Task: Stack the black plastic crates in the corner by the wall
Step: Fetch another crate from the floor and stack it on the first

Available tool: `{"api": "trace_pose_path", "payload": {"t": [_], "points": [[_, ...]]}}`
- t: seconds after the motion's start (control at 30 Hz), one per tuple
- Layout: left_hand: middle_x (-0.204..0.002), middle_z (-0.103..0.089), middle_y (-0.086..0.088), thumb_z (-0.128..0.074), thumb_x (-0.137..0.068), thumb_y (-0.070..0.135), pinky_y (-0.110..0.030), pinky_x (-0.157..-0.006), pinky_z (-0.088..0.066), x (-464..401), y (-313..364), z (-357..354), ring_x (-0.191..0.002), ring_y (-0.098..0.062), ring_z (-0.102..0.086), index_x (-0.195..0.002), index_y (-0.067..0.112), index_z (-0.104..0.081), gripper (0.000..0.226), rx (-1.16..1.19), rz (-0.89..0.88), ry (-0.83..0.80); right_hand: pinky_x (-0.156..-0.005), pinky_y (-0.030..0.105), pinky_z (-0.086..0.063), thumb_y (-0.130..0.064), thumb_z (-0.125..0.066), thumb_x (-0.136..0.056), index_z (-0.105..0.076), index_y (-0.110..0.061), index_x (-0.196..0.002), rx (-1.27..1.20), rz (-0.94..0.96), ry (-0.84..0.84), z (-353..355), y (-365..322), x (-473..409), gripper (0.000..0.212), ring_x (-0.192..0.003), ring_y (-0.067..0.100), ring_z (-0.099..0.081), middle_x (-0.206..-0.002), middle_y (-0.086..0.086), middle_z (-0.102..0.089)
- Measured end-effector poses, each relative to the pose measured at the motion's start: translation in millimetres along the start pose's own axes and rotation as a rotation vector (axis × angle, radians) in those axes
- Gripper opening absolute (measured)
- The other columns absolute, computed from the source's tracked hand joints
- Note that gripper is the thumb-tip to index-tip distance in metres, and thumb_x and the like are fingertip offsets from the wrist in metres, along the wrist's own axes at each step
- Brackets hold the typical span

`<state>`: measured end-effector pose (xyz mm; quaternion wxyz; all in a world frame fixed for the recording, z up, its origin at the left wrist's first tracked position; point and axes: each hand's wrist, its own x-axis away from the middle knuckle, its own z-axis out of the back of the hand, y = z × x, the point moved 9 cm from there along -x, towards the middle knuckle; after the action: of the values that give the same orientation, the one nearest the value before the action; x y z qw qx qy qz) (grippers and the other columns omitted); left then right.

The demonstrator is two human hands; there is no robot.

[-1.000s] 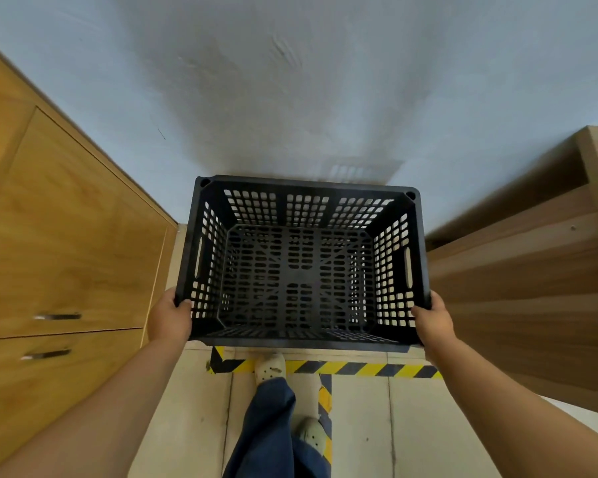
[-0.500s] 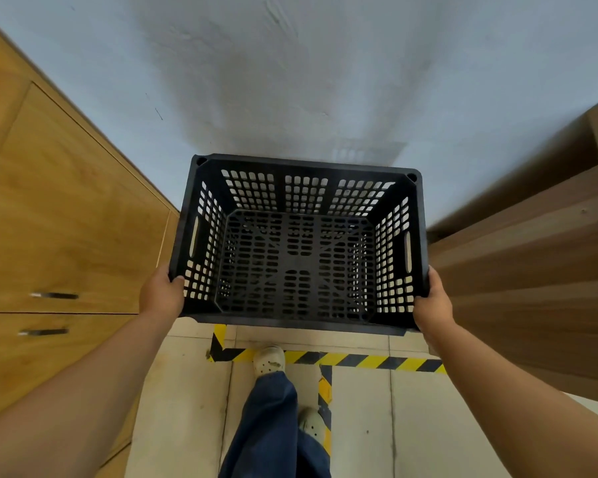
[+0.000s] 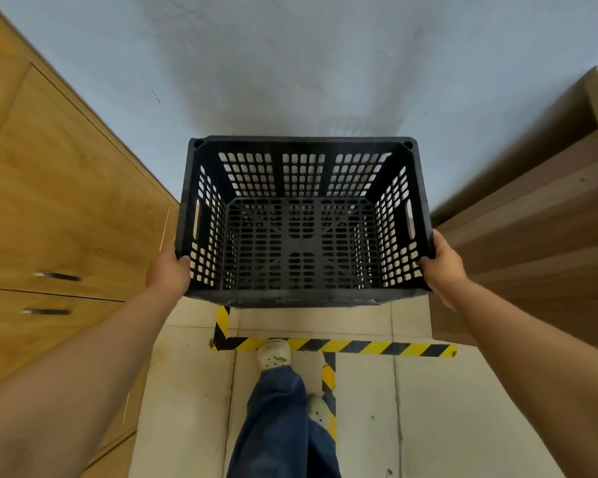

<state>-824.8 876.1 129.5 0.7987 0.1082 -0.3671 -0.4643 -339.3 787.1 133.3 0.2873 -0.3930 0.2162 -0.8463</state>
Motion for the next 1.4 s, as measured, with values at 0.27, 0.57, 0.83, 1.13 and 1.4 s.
{"api": "trace_pose_path", "payload": {"t": [0.27, 0.57, 0.83, 1.13, 1.4], "points": [[-0.118, -0.060, -0.017, -0.039, -0.098, 0.014, -0.048, -0.085, -0.050, -1.4, -6.7, 0.5, -0.104, -0.038, -0.057, -0.127, 0.012, -0.048, 0.030, -0.001, -0.014, 0.003, -0.087, 0.053, -0.053, 0.002, -0.036, -0.094, -0.032, -0.035, -0.143, -0.071, -0.018, -0.003, -3.8, 4.0, 9.5, 0.061, -0.110, 0.029, -0.058, -0.130, 0.009, -0.055], [-0.115, -0.061, -0.018, -0.041, -0.098, 0.014, -0.044, -0.080, -0.049, -6.6, -9.1, 7.2, -0.103, -0.037, -0.058, -0.124, 0.008, -0.050, 0.028, 0.002, -0.047, -0.005, -0.088, 0.042, -0.051, 0.005, -0.035, -0.093, -0.030, -0.033, -0.144, -0.060, -0.019, 0.050, -10.3, 10.6, 15.3, 0.064, -0.103, 0.023, -0.055, -0.130, 0.009, -0.053], [-0.113, -0.061, -0.018, -0.039, -0.099, 0.014, -0.043, -0.077, -0.048, -12.4, -8.7, 13.2, -0.100, -0.036, -0.058, -0.124, 0.009, -0.049, 0.028, 0.025, -0.026, 0.022, -0.086, 0.049, -0.053, 0.002, -0.034, -0.093, -0.030, -0.031, -0.143, -0.004, 0.007, 0.108, -14.2, 5.4, 21.5, 0.061, -0.099, 0.027, -0.058, -0.127, 0.013, -0.055], [-0.115, -0.061, -0.019, -0.037, -0.099, 0.014, -0.042, -0.075, -0.049, -7.4, -14.9, 6.4, -0.102, -0.037, -0.059, -0.127, 0.009, -0.047, 0.030, -0.013, -0.040, 0.038, -0.087, 0.053, -0.052, -0.001, -0.034, -0.094, -0.029, -0.032, -0.144, 0.055, -0.002, 0.127, -14.5, 7.9, 21.0, 0.060, -0.098, 0.029, -0.057, -0.125, 0.015, -0.056], [-0.118, -0.059, -0.018, -0.037, -0.098, 0.014, -0.045, -0.078, -0.051, -9.4, -15.3, 3.5, -0.101, -0.037, -0.059, -0.130, 0.010, -0.042, 0.033, -0.100, -0.041, 0.050, -0.085, 0.054, -0.051, -0.001, -0.032, -0.094, -0.022, -0.031, -0.145, 0.168, 0.015, 0.115, -19.4, 2.6, 26.1, 0.060, -0.101, 0.034, -0.058, -0.120, 0.017, -0.058]]}}
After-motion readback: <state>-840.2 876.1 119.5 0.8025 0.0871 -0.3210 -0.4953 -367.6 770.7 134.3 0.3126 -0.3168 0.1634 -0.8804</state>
